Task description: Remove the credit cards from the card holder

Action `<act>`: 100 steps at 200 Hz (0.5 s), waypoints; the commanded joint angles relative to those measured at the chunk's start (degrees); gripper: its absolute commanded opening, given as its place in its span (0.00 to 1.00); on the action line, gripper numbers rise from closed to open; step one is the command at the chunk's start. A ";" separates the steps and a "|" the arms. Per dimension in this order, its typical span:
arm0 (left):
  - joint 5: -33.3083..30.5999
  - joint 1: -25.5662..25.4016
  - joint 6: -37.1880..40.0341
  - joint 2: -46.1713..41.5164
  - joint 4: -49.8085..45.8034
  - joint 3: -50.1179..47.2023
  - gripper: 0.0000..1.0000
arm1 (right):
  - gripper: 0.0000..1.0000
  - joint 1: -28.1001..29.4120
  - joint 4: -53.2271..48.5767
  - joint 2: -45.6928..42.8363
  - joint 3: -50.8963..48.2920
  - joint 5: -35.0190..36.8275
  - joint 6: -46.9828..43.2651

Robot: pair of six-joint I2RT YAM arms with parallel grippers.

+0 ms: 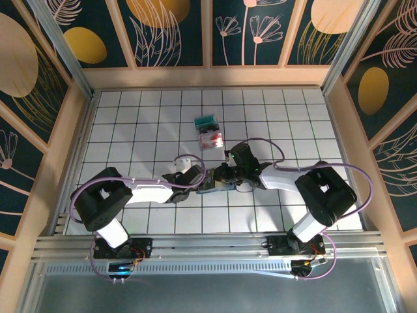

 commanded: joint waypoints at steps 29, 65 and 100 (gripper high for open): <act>1.17 -0.43 -0.35 0.40 -4.52 -0.80 0.99 | 0.10 -0.82 6.93 -2.09 -1.87 -3.63 1.18; 1.20 -0.45 -0.17 0.48 -4.79 -0.22 0.99 | 0.03 -1.12 7.09 -1.48 -2.06 -4.03 1.37; 1.12 -0.44 -0.52 0.75 -4.83 -0.35 0.99 | 0.02 -2.10 7.19 -2.31 -3.52 -3.85 1.62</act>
